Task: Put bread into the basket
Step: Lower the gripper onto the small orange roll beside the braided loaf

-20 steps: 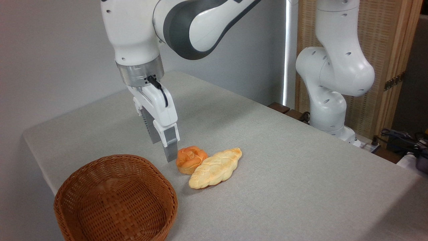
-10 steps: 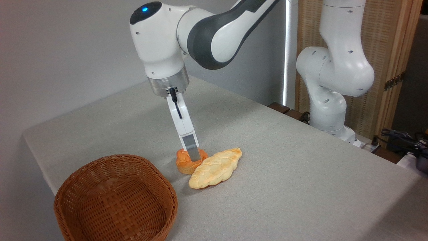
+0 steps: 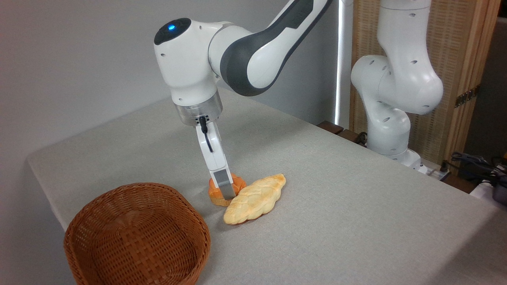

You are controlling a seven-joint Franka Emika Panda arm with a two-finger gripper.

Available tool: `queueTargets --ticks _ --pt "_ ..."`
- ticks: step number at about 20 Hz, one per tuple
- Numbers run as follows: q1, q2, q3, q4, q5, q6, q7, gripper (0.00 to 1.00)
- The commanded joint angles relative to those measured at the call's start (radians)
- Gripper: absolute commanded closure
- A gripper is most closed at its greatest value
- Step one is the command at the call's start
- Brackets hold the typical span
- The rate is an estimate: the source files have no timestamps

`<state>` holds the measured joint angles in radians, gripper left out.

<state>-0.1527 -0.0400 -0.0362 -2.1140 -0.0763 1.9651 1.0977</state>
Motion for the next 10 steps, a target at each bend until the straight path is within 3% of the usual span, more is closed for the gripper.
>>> queueTargets --ticks 1,10 --pt "-0.022 0.011 0.004 0.002 0.009 0.032 0.007 0.0" --pt "-0.034 0.029 0.004 0.002 0.009 0.073 0.014 0.0"
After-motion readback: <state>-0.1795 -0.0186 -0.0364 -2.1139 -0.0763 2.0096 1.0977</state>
